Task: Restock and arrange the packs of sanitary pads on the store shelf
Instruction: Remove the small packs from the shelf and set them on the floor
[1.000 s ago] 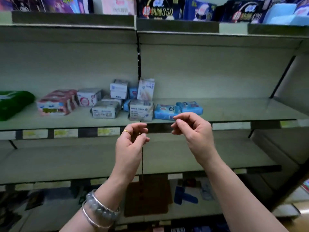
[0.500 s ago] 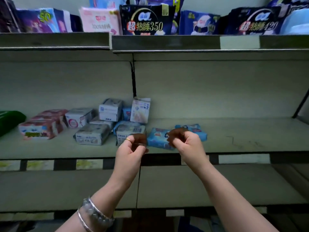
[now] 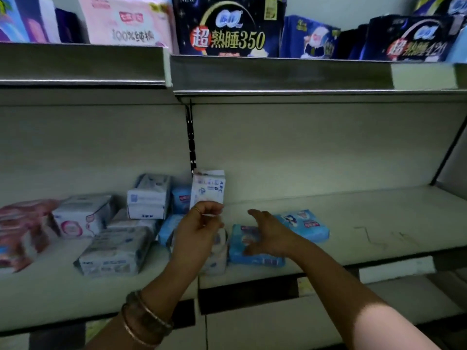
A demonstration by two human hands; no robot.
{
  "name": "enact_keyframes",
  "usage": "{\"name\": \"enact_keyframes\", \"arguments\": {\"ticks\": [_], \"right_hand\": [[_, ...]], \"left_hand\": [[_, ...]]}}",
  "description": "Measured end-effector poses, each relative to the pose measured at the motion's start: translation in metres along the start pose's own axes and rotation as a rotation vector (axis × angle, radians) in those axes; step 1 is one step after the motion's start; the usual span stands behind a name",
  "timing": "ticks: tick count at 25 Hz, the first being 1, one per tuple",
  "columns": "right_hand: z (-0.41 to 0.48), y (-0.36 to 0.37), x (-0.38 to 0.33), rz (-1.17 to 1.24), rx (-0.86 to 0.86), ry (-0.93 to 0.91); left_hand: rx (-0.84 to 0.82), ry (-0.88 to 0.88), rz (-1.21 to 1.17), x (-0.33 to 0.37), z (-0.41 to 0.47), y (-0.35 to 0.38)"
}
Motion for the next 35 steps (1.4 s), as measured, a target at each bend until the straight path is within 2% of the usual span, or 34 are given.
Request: {"name": "enact_keyframes", "arguments": {"ticks": [3,6,8,12,16,21,23,25,27,31,33,35], "right_hand": [[0.019,0.012,0.004,-0.139,-0.156,0.054],[0.023,0.013,0.004,-0.183,-0.162,0.064],[0.022,0.007,0.001,-0.198,-0.096,0.046],[0.009,-0.031,-0.013,-0.190,0.166,-0.031],[-0.029,-0.067,-0.040,-0.111,0.373,-0.204],[-0.084,-0.076,-0.059,-0.128,0.434,-0.361],[-0.106,-0.074,-0.056,-0.093,0.417,-0.401],[-0.127,-0.072,-0.047,0.021,0.358,-0.407],[-0.150,-0.070,-0.032,0.332,0.251,-0.386],[-0.181,-0.056,0.014,0.719,0.464,-0.242],[-0.192,-0.041,0.022,0.929,0.393,-0.181],[-0.202,-0.033,0.023,1.018,0.333,-0.149]], "left_hand": [[-0.048,-0.013,-0.011,-0.010,0.015,-0.010],[-0.072,-0.017,-0.005,-0.018,0.022,-0.016],[-0.104,-0.040,0.045,-0.023,0.023,-0.015],[-0.119,-0.051,0.100,-0.025,0.023,-0.014],[-0.088,-0.078,0.063,-0.007,0.006,0.003],[-0.258,-0.191,-0.162,0.021,-0.038,0.036],[-0.223,-0.180,-0.201,0.029,-0.061,0.044],[-0.171,-0.219,-0.286,0.030,-0.081,0.047],[-0.156,-0.248,-0.389,0.030,-0.105,0.052],[-0.114,-0.244,-0.451,0.028,-0.147,0.062],[-0.129,-0.248,-0.450,0.028,-0.163,0.065],[-0.158,-0.253,-0.436,0.028,-0.176,0.066]]}}
Point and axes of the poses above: each hand's wrist, its own z-axis towards the middle knuckle, its own y-axis out of the palm, x = y × z, the point moved 4 cm from there along z, towards the middle knuckle, and after that the axes turned 2 degrees about -x, right-handed, at the moved point
